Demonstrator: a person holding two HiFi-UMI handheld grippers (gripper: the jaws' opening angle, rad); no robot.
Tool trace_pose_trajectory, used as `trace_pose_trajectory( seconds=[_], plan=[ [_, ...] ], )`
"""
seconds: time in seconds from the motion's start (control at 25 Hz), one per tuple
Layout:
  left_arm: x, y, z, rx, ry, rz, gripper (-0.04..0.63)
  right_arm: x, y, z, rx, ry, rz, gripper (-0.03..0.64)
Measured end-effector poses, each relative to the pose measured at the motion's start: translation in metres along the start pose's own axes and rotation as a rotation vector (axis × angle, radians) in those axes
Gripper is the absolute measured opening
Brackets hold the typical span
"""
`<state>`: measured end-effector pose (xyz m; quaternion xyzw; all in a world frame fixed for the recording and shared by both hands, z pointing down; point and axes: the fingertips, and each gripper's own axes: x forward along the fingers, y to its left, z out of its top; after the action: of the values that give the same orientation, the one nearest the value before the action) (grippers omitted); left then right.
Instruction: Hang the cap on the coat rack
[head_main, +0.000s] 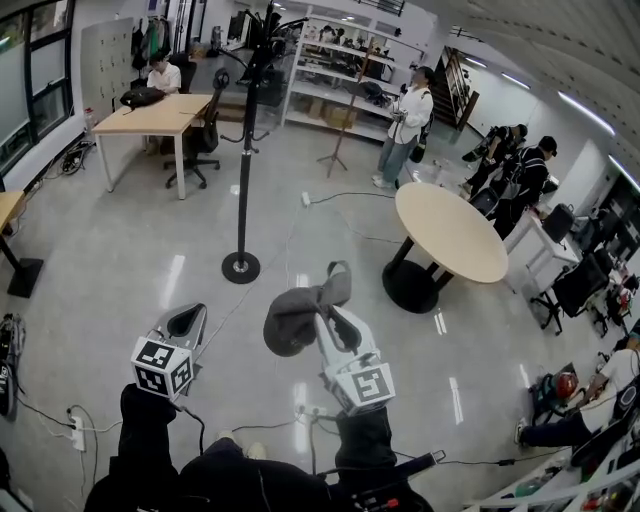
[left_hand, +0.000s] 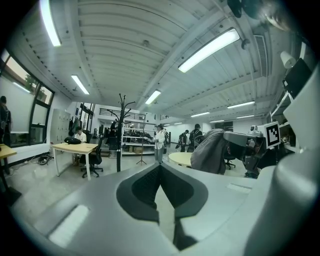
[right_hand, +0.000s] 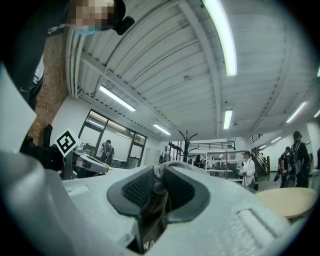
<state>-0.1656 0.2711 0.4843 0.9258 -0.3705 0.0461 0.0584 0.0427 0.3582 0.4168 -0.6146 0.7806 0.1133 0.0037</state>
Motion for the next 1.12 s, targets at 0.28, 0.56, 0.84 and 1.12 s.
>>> trace_pose_trajectory(
  seconds=[0.28, 0.56, 0.84, 1.12],
  plan=[
    [0.022, -0.005, 0.001, 0.012, 0.015, -0.011, 0.002, 0.007, -0.020, -0.003, 0.012, -0.014, -0.018, 0.078],
    [0.063, 0.017, 0.010, 0.004, 0.002, -0.019, 0.002, 0.044, -0.044, -0.007, 0.008, -0.018, -0.023, 0.078],
    [0.109, 0.053, 0.017, 0.002, 0.000, -0.020, 0.002, 0.098, -0.063, -0.018, 0.014, -0.056, -0.007, 0.078],
    [0.156, 0.096, 0.036, 0.005, 0.002, -0.019, 0.002, 0.162, -0.085, -0.021, 0.026, -0.049, -0.009, 0.078]
  ],
)
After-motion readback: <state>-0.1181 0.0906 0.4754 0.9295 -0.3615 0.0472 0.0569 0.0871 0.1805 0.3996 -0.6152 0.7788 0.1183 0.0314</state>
